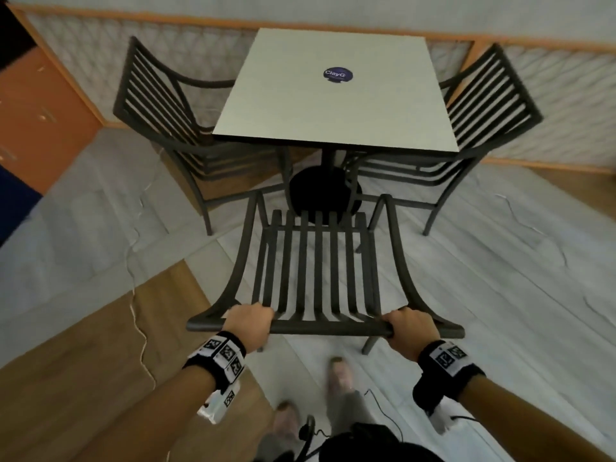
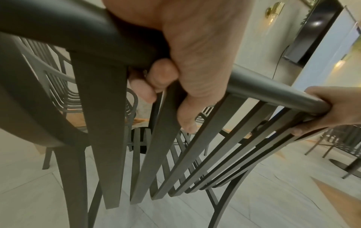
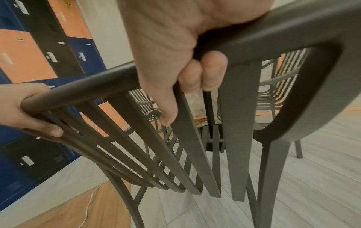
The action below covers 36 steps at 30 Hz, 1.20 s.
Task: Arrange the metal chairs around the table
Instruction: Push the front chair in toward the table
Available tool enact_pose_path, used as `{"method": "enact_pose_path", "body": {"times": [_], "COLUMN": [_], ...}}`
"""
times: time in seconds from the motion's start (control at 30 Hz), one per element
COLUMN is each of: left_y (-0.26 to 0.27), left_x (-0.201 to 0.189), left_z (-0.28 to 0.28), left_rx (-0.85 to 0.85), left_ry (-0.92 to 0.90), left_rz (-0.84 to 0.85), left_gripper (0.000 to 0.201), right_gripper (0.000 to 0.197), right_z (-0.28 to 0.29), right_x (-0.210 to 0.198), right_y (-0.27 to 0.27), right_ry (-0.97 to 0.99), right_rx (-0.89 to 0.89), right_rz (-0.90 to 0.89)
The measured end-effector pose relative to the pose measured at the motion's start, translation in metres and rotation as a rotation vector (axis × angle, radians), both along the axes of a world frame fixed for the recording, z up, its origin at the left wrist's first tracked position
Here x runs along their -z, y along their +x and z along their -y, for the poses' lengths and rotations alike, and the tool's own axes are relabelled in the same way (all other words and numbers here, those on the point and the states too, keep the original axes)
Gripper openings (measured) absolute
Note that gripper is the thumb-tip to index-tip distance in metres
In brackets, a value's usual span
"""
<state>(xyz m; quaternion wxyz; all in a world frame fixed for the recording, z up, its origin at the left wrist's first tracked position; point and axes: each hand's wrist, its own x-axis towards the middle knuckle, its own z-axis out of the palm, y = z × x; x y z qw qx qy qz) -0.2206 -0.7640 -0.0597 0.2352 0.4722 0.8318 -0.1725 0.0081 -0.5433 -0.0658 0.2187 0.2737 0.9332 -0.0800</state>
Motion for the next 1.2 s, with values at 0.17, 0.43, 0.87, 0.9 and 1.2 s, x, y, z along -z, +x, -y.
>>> {"method": "enact_pose_path", "body": {"times": [0.17,0.43,0.87,0.9,1.2], "left_y": [-0.017,-0.061,-0.110,-0.112,-0.123], "left_x": [-0.001,-0.003,0.000,0.000,0.002], "left_z": [-0.007,-0.044,-0.094,-0.098,-0.109], "left_rx": [0.061,0.031,-0.017,-0.022,-0.084], "left_ry": [-0.022,0.035,0.085,0.087,0.169], "left_rz": [-0.048,-0.094,-0.084,-0.086,-0.103], "left_gripper": [0.023,0.024,0.019,0.018,0.017], "right_gripper": [0.022,0.022,0.023,0.022,0.016], "right_z": [0.005,-0.027,-0.077,-0.081,-0.094], "right_x": [-0.003,-0.005,-0.008,-0.009,-0.011], "right_y": [-0.011,-0.055,-0.107,-0.111,-0.127], "right_ry": [0.026,0.051,0.091,0.094,0.038], "right_rx": [0.032,0.005,-0.018,-0.014,0.003], "right_rz": [0.002,-0.021,-0.029,-0.024,-0.022]}}
